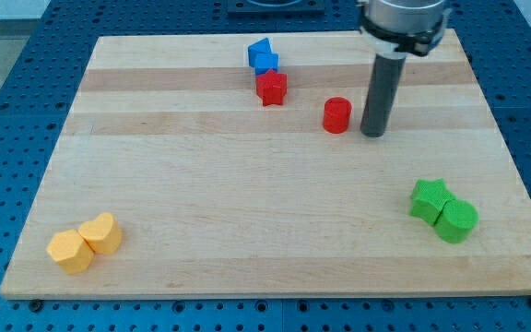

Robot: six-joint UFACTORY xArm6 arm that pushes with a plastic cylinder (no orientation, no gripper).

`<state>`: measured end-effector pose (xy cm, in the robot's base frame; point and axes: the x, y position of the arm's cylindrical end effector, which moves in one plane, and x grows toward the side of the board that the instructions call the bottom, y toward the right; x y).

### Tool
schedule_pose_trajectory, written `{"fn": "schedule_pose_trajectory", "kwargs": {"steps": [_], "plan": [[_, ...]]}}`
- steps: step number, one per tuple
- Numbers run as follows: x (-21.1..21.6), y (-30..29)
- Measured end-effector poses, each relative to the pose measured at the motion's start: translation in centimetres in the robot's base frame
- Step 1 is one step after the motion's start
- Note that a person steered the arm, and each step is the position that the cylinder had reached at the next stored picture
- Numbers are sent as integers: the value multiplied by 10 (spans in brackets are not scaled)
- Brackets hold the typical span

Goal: Move the red circle up a bit

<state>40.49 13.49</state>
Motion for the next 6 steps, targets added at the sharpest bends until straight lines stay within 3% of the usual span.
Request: {"fn": "schedule_pose_trajectory", "kwargs": {"steps": [1,3,4,6], "plan": [[-17,-17],[-28,-105],[-6,-85],[7,-128]]}}
